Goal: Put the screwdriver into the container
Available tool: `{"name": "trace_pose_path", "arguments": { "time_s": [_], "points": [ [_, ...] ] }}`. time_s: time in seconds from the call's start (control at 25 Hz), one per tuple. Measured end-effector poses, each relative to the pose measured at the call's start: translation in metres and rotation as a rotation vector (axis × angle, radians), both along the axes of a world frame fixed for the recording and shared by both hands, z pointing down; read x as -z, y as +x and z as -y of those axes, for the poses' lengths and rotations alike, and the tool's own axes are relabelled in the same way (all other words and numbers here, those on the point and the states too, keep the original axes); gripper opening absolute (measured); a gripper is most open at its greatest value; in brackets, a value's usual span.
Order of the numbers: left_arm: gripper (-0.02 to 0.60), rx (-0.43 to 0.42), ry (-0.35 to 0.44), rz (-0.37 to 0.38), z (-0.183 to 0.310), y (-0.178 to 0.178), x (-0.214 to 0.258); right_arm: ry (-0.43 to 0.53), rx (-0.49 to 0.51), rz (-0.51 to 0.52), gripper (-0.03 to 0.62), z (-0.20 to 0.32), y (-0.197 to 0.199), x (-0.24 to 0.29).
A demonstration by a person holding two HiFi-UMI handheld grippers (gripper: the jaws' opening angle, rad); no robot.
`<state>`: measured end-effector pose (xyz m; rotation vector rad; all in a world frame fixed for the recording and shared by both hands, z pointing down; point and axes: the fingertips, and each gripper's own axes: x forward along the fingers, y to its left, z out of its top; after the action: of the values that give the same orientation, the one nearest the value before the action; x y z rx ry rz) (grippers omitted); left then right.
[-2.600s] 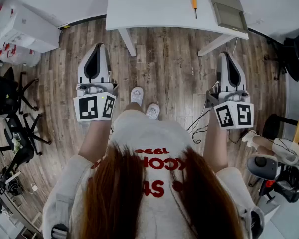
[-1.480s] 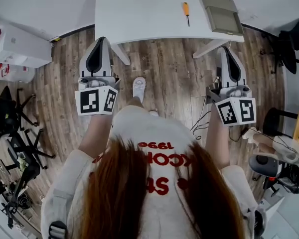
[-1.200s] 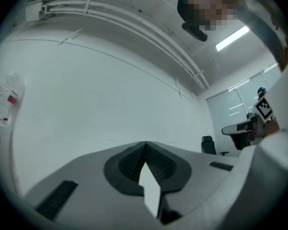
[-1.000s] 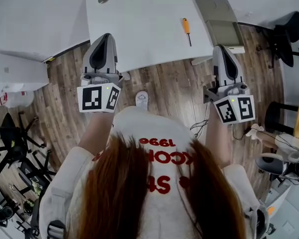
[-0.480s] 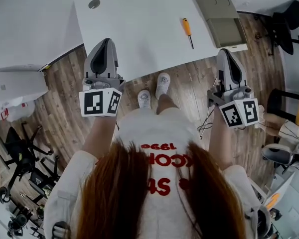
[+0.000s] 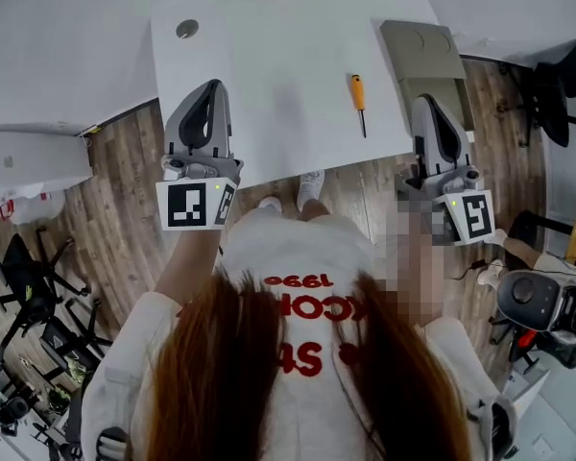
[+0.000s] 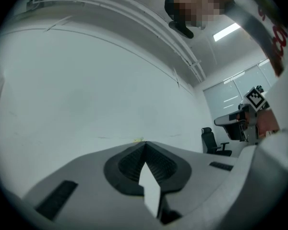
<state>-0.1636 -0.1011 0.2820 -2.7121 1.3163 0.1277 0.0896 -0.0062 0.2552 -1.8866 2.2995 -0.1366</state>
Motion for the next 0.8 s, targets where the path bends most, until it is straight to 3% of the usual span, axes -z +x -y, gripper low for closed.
{"name": "trace_pose_path", "arguments": {
  "time_s": [0.4, 0.64, 0.8],
  "points": [
    [0.006, 0.085, 0.004, -0.029, 0.06, 0.067, 0.011, 0.011, 0.118, -0.004, 0.006, 0.086, 0.068, 0.006],
    [0.006, 0.136, -0.023, -0.032, 0.077, 0.081, 0.004, 0.02, 0.182, -0.004, 0.008, 0.119, 0.074, 0.006],
    [0.008, 0.119, -0.045, -0.037, 0.087, 0.088, 0.0, -0.013, 0.18, -0.009, 0.008, 0.131, 0.072, -0.002]
  ]
}}
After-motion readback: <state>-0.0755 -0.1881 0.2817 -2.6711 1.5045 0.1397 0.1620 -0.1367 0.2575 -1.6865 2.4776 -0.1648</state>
